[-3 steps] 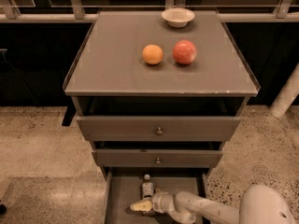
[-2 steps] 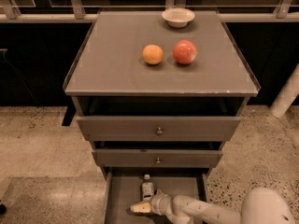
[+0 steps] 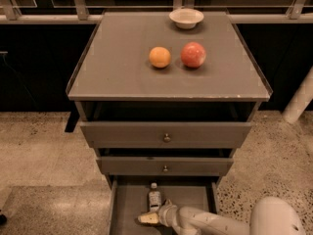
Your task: Pick blue plastic bottle from bottom drawer and place on counter
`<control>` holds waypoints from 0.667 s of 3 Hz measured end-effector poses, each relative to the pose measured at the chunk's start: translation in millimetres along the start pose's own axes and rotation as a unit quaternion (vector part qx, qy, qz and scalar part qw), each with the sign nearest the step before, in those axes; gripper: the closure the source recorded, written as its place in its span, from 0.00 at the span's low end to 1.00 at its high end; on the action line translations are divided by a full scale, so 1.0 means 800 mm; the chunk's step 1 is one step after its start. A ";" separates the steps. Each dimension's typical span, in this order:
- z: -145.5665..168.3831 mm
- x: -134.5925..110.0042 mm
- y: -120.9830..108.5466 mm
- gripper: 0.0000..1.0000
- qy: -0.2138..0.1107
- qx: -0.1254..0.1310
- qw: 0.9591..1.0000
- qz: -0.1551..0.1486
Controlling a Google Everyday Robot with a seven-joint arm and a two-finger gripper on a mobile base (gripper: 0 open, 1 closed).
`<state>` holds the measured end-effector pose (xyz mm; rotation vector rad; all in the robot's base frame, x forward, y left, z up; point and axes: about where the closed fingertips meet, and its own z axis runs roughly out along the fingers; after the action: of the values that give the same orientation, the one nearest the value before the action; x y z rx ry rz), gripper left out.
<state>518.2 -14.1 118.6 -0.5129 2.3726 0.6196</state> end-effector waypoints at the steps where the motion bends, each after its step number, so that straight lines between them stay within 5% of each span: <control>1: 0.005 0.005 0.007 0.00 0.009 -0.004 1.000 -0.015; 2: 0.006 0.005 0.008 0.14 0.010 -0.004 1.000 -0.017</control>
Offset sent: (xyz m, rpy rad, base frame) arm -0.0030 0.0049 -0.0028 -0.0147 0.0002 0.0258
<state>514.0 -7.3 114.7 -0.5645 2.3770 0.6123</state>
